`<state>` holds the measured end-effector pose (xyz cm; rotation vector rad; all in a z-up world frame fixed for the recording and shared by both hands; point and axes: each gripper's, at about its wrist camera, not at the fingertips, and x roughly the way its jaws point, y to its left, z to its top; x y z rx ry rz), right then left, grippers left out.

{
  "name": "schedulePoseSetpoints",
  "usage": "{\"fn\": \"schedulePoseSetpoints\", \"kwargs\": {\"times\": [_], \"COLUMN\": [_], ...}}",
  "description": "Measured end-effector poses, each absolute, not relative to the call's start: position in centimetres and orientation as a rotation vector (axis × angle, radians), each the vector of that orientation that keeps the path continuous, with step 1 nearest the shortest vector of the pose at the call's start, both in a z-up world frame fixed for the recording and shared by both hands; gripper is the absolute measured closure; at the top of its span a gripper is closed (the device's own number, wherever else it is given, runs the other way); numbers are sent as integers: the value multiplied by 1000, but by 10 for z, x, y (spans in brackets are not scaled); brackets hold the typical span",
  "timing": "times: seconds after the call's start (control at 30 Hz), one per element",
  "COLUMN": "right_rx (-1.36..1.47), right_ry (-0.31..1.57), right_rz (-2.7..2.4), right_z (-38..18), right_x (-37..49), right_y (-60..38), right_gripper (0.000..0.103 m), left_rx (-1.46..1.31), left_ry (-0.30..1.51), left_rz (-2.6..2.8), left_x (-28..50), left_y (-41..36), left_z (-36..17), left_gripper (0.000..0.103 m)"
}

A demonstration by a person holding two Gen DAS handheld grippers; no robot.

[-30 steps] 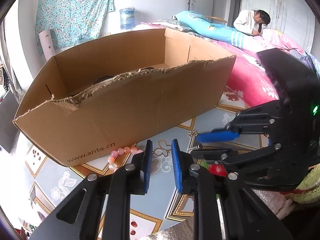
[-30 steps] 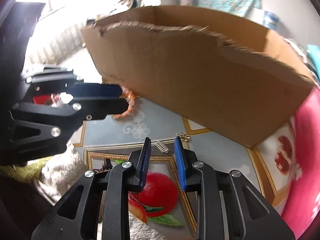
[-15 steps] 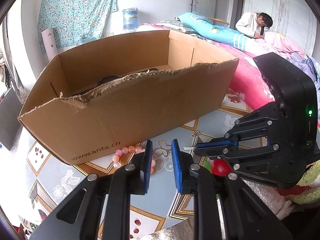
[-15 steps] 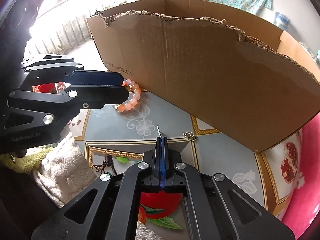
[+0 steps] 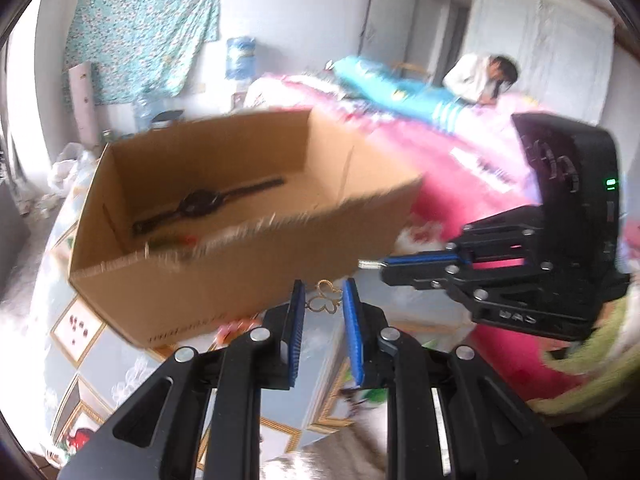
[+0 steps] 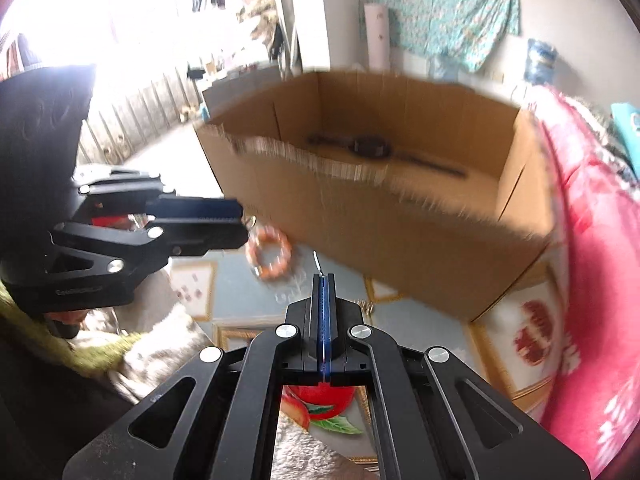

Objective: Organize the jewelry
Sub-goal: 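Carry the silver charm into the box and open the right gripper, then withdraw both tools from the box back toward the pink bead bracelet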

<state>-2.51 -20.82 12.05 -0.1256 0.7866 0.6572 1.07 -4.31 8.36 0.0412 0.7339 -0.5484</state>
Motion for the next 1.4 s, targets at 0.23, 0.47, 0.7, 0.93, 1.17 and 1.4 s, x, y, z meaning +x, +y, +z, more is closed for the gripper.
{"fn": "schedulePoseSetpoints", "kwargs": {"times": [0.23, 0.47, 0.7, 0.93, 1.17, 1.4], "right_rx": [-44, -90, -91, -13, 56, 115], "right_ry": [680, 736, 822, 851, 823, 774], "right_rz": [626, 535, 446, 436, 440, 457], "right_z": [153, 134, 125, 119, 127, 142], "right_x": [1, 47, 113, 127, 117, 97], "right_y": [-218, -199, -183, -187, -202, -213], "right_gripper": [103, 103, 103, 93, 85, 77], "left_rx": [2, 10, -16, -95, -112, -113], "left_ry": [656, 727, 873, 941, 918, 855], "left_rz": [-612, -581, -559, -537, -512, -504], "left_x": [28, 91, 153, 173, 171, 151], "left_y": [-43, -63, -83, -81, -73, -66], "left_z": [127, 121, 89, 77, 82, 100], "left_gripper": [85, 84, 89, 74, 66, 56]}}
